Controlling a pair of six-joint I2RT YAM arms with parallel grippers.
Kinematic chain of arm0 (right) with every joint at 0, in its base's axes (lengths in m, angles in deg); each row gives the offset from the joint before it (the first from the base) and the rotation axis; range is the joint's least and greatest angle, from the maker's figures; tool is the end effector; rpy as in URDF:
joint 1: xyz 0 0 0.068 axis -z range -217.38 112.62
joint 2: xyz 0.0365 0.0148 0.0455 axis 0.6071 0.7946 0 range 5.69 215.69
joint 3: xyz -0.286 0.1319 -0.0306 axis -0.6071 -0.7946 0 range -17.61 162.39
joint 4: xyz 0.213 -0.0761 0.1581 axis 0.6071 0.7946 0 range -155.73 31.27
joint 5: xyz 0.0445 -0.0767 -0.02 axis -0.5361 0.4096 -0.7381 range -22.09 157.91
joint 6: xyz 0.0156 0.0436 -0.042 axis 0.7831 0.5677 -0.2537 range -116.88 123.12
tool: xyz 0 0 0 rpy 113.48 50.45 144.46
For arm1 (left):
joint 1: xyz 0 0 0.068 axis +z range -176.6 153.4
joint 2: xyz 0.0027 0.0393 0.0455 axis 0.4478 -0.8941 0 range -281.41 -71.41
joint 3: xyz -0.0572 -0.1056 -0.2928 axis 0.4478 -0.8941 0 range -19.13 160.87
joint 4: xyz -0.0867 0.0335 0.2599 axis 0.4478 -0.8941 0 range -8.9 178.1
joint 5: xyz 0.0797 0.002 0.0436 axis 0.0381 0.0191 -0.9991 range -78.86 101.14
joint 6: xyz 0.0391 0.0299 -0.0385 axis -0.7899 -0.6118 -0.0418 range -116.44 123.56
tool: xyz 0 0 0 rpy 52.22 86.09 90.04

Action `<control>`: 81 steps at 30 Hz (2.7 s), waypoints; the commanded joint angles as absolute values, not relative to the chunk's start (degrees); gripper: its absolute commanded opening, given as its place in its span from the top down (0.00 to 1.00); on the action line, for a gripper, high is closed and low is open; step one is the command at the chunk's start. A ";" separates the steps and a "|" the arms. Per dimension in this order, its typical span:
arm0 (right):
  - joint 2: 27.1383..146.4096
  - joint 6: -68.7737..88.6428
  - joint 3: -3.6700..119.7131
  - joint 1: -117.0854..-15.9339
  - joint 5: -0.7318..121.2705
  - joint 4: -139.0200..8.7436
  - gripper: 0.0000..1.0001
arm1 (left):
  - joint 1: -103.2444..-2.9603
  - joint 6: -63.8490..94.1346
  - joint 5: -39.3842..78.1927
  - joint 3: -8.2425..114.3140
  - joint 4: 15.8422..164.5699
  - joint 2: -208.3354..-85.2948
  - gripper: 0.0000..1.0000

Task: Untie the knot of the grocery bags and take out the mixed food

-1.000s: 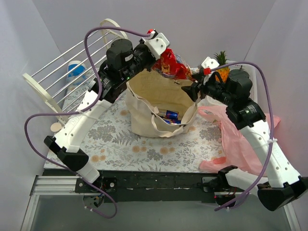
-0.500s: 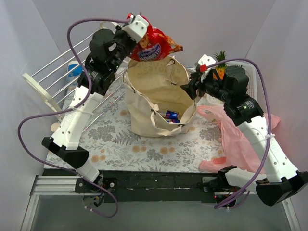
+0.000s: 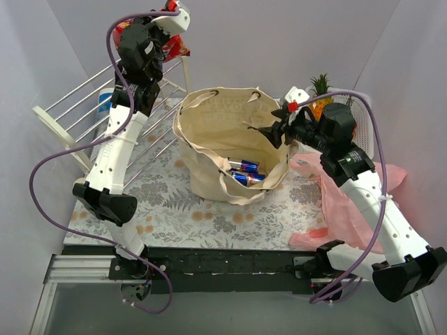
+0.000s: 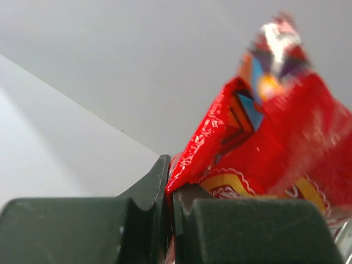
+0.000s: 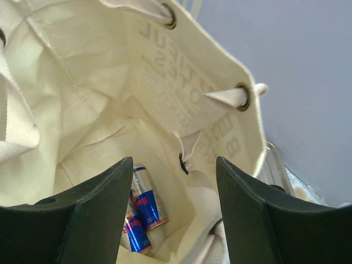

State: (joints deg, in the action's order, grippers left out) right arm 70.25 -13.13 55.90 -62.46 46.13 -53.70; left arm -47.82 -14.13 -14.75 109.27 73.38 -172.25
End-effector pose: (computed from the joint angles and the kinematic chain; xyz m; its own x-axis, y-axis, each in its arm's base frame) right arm 0.2220 0.1234 0.4859 0.1574 -0.2133 -0.9642 -0.7137 0.6503 -0.2603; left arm 0.3758 -0.1236 0.6166 0.1757 0.2251 -0.9584 -0.1309 0.9702 0.2039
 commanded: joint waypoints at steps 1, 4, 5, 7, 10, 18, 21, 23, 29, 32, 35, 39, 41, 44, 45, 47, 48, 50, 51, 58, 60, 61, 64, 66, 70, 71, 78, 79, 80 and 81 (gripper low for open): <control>66.87 -9.19 46.41 -62.43 40.94 -67.20 0.31 | -48.75 -27.70 -15.31 115.25 84.58 -170.55 1.00; 67.39 -6.29 43.91 -62.43 39.70 -71.01 0.32 | -48.14 -34.22 -15.84 113.50 86.26 -169.94 1.00; 67.83 -5.59 44.43 -62.43 39.61 -70.57 0.33 | -47.00 -34.93 -15.32 112.71 84.95 -169.50 1.00; 68.27 -5.93 44.44 -62.43 39.96 -70.74 0.33 | -45.42 -35.54 -13.74 110.43 85.81 -168.01 1.00; 67.75 -6.99 43.21 -62.43 42.41 -72.24 0.33 | -41.47 -35.55 -12.68 109.62 87.66 -169.40 1.00; 67.31 -5.06 41.45 -62.43 42.77 -72.76 0.33 | -26.88 -38.01 -5.13 118.23 83.98 -176.87 1.00; 66.78 -4.18 40.84 -62.43 43.04 -72.50 0.34 | -24.23 -39.76 -4.59 118.59 83.36 -179.59 1.00; 66.78 -3.83 40.31 -62.43 42.77 -72.33 0.34 | -25.01 -41.09 -7.21 118.33 82.22 -181.09 1.00; 66.69 -4.00 39.25 -62.34 43.04 -72.59 0.34 | -33.79 -38.45 -11.96 104.37 82.20 -174.43 1.00; 66.60 -4.17 38.64 -62.34 43.04 -72.50 0.34 | -36.44 -38.89 -14.16 99.36 83.96 -171.61 1.00; 66.51 -4.17 38.11 -62.26 42.95 -72.59 0.34 | -36.97 -39.33 -15.75 100.04 86.51 -171.78 1.00; 67.30 -3.56 37.76 -62.26 42.51 -73.11 0.34 | -35.83 -41.52 -16.63 102.94 87.75 -174.15 1.00; 67.57 -3.38 37.76 -62.34 42.07 -73.91 0.34 | -34.78 -42.93 -16.54 103.82 90.45 -175.64 1.00; 68.01 -3.38 38.28 -62.34 41.46 -74.70 0.34 | -34.25 -43.90 -16.72 108.56 93.27 -178.71 1.00; 68.18 -3.38 38.46 -62.43 41.37 -74.70 0.34 | -34.25 -44.16 -16.63 110.31 94.42 -179.51 1.00; 68.36 -3.47 38.64 -62.34 41.28 -74.61 0.34 | -34.25 -45.74 -15.50 117.16 97.40 -182.83 1.00; 68.45 -3.56 38.55 -62.34 41.28 -74.52 0.34 | -34.25 -46.79 -15.05 119.19 98.46 -183.64 1.00; 68.36 -3.47 38.37 -62.26 41.19 -74.43 0.34 | -34.25 -49.85 -13.82 123.24 100.23 -185.31 1.00; 68.36 -3.47 38.29 -62.34 41.10 -74.43 0.34 | -34.25 -50.05 -13.56 123.51 100.49 -185.58 1.00; 68.71 -3.21 38.20 -62.26 40.75 -74.52 0.34 | -39.33 -51.46 -13.90 116.04 102.95 -180.04 1.00; 68.71 -3.21 38.20 -62.34 40.67 -74.43 0.34 | -40.57 -51.89 -14.08 116.31 102.78 -179.78 1.00; 68.80 -3.21 38.11 -62.34 40.58 -74.52 0.34 | -41.62 -52.24 -14.17 116.05 102.69 -179.43 1.00; 69.06 -2.95 38.11 -62.34 40.31 -74.43 0.34 | -43.12 -51.99 -15.04 113.15 102.34 -178.20 1.00; 68.97 -2.95 37.94 -62.34 40.31 -74.52 0.34 | -43.74 -51.11 -15.75 109.91 101.82 -177.23 1.00; 68.62 -3.29 37.41 -62.34 40.57 -74.17 0.34 | -45.40 -48.91 -18.82 103.93 100.24 -175.04 1.00; 68.36 -3.38 37.15 -62.34 40.58 -73.91 0.34 | -45.93 -48.56 -20.39 102.78 99.97 -173.99 1.00; 67.04 -3.47 35.65 -62.34 41.02 -73.47 0.34 | -52.96 -46.80 -24.01 86.53 99.35 -164.33 1.00; 66.95 -3.47 35.48 -62.34 41.02 -73.47 0.34 | -54.71 -46.80 -24.45 84.86 99.27 -163.35 1.00; 66.95 -3.56 35.39 -62.26 41.02 -73.55 0.34 | -55.68 -46.80 -24.89 82.41 99.35 -162.56 1.00; 66.95 -3.56 35.39 -62.34 41.02 -73.56 0.34 | -56.22 -46.80 -25.41 81.16 99.44 -161.16 1.00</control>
State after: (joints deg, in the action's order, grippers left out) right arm 68.04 -3.71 36.12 -62.51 40.73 -73.18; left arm -52.36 -46.92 -23.16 84.76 94.69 -170.43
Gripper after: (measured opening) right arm 0.664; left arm 0.016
